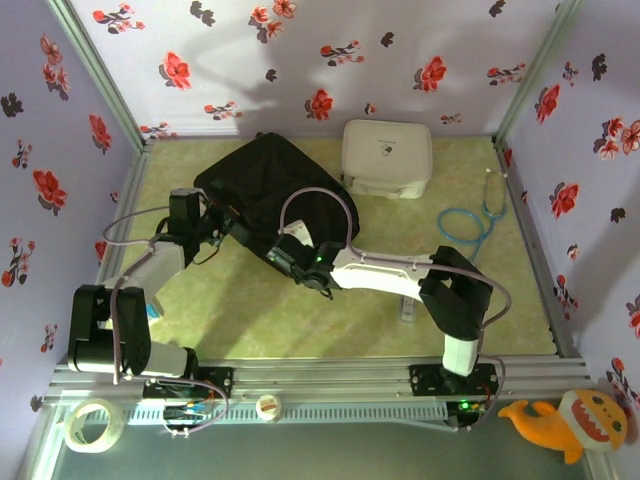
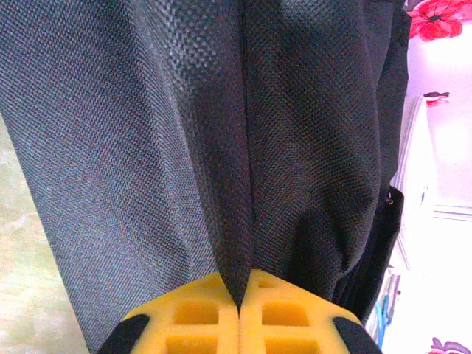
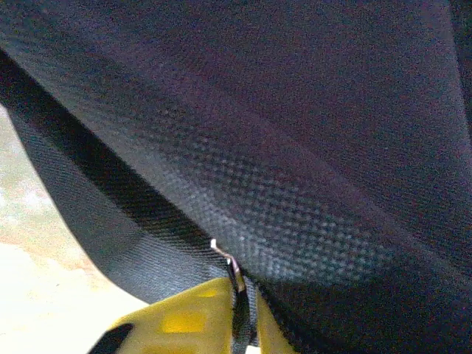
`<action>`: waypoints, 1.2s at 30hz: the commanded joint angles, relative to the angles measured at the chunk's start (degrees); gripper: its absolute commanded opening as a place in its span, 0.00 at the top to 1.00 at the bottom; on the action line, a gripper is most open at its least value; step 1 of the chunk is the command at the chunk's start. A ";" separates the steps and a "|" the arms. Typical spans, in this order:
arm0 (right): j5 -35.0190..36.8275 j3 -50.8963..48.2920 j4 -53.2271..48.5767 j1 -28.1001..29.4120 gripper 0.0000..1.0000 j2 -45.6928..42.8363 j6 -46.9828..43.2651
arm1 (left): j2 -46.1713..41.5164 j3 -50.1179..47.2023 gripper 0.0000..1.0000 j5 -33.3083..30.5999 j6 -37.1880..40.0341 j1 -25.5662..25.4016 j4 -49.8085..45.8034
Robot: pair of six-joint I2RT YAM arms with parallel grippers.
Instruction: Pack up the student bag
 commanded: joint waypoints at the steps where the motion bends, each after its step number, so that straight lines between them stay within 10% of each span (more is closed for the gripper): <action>1: 3.28 1.62 -1.63 0.17 0.92 0.45 0.40 | -1.81 2.59 1.00 -0.76 0.45 0.66 1.73; 31: -16.76 -16.47 5.47 -11.39 1.00 -16.39 10.22 | 0.34 4.93 1.00 -3.00 4.47 1.75 -1.83; 36: -27.93 -9.89 9.45 -11.42 1.00 -9.63 4.62 | -1.36 4.79 0.62 -4.41 6.51 3.11 -6.69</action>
